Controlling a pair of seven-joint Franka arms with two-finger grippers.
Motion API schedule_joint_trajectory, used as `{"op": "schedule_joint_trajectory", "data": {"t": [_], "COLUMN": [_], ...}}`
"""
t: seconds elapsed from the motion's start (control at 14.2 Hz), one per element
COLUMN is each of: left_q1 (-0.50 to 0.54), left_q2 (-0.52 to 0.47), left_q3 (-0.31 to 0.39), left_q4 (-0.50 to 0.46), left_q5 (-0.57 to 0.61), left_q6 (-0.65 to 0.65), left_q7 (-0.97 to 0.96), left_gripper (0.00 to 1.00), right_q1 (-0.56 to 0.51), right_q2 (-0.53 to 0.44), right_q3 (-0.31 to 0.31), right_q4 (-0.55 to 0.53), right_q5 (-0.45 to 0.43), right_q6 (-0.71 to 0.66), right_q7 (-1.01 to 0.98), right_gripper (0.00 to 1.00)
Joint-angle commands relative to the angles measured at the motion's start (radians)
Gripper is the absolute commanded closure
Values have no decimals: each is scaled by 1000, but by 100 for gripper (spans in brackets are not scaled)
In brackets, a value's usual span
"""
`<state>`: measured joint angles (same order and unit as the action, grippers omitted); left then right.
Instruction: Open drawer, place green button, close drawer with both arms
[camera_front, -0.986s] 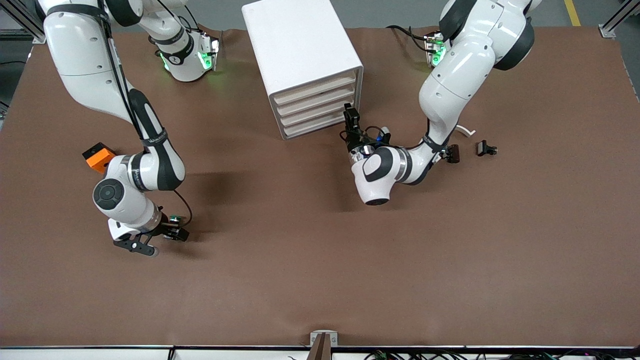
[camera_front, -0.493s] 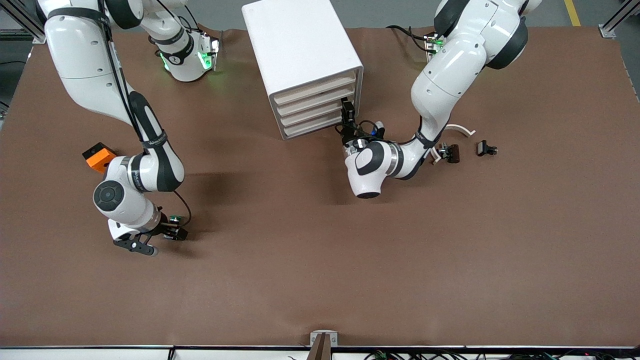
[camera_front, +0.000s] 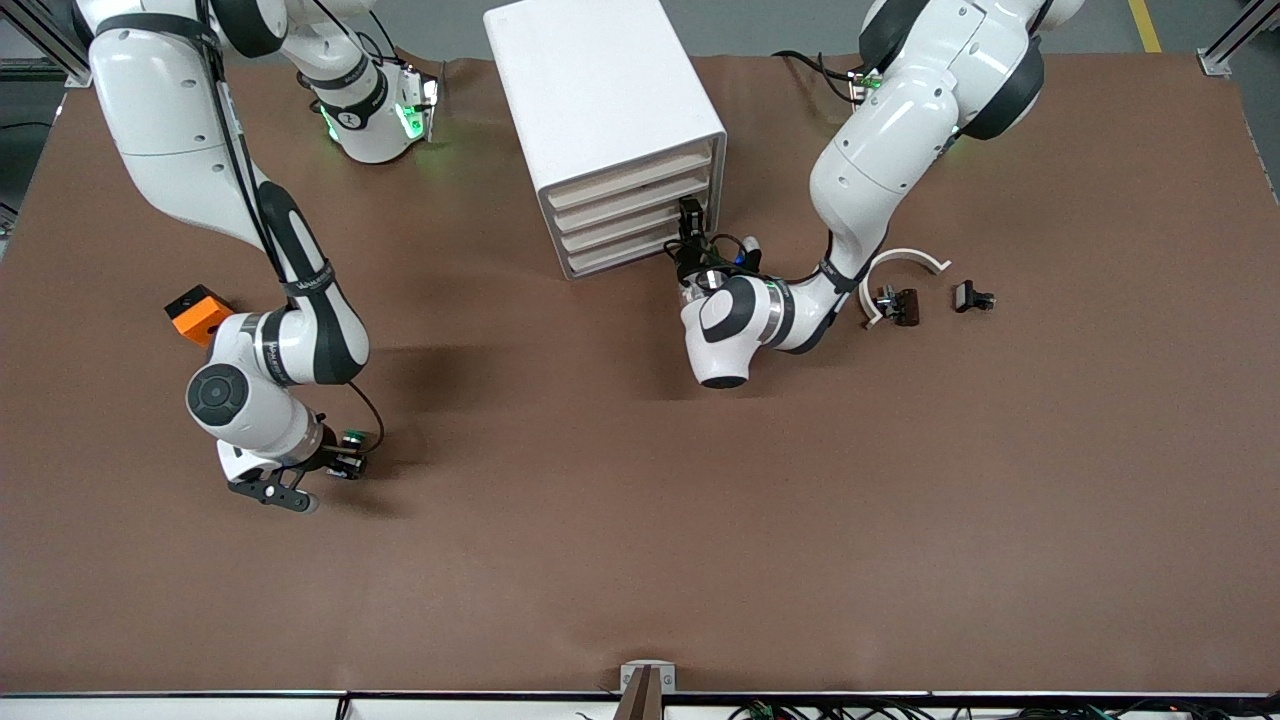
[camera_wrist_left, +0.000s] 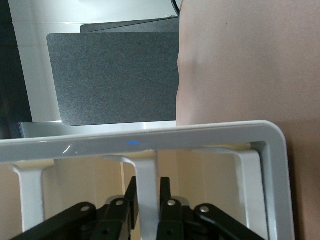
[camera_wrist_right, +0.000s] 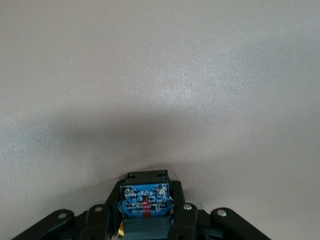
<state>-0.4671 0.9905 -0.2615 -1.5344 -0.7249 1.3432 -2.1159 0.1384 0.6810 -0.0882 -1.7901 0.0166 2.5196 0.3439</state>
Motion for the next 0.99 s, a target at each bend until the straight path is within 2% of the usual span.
{"op": "schedule_joint_trajectory", "data": {"t": [0.0,0.28,0.63,0.92], "left_q1": [4,11,40,65], "left_q2": [7,5,7,5], "left_q3": [-2,4,8,8], "left_q4": [7,8,11,23], "left_q5": [-19,-19,-11,-7], "left_q6": [-9,-9,-6,-4], "left_q7": [-19,-13,-7,-7], "left_gripper": [90,91,90,90], "right_q1": [-3,7,29,124], "right_q2": [-9,-21,-99,-130], "right_q3": [1,2,18,33], "right_q4": [9,3,1,1], "right_q5": [2,3,3,3], "right_q6": [-60,-102,-228,-243], "right_q7": [4,82,254,474], "right_gripper": [100,100,100,100]}}
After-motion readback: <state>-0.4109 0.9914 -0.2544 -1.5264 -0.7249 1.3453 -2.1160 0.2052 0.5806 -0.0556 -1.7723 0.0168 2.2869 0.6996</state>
